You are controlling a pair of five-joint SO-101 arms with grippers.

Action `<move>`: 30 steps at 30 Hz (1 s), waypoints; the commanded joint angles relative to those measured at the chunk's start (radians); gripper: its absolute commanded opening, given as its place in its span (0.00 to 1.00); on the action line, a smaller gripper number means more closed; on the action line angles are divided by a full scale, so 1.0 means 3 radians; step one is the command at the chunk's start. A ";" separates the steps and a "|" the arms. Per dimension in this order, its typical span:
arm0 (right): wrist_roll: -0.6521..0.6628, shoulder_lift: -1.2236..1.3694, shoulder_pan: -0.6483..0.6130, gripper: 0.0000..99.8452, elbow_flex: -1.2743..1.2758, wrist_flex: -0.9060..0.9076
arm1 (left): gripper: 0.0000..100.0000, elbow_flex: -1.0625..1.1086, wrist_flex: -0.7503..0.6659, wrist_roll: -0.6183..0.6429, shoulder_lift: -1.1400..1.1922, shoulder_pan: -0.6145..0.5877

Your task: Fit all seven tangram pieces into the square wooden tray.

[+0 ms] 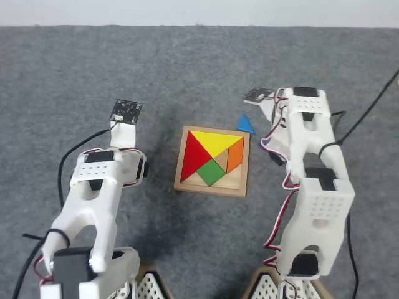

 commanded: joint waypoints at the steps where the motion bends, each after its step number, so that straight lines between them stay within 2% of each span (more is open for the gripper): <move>1: -0.0026 -0.0084 -0.0074 0.25 -0.0271 -0.0043 | 0.16 -0.0090 -0.0066 -0.0036 -0.0010 -0.0026; 9: 0.0000 -0.0069 -0.0074 0.40 -0.0235 -0.0284 | 0.16 -0.0090 -0.0066 -0.0036 -0.0010 -0.0026; 20: 0.0118 0.0381 -0.0171 0.35 -0.0210 -0.0386 | 0.16 -0.0090 -0.0066 -0.0031 -0.0010 -0.0026; 24: 0.0107 0.0366 -0.0207 0.26 -0.0210 -0.0386 | 0.16 -0.0090 -0.0066 -0.0031 -0.0010 -0.0026; 30: -0.0082 0.0355 -0.0207 0.06 -0.0215 -0.0391 | 0.16 -0.0090 -0.0066 -0.0031 -0.0010 -0.0026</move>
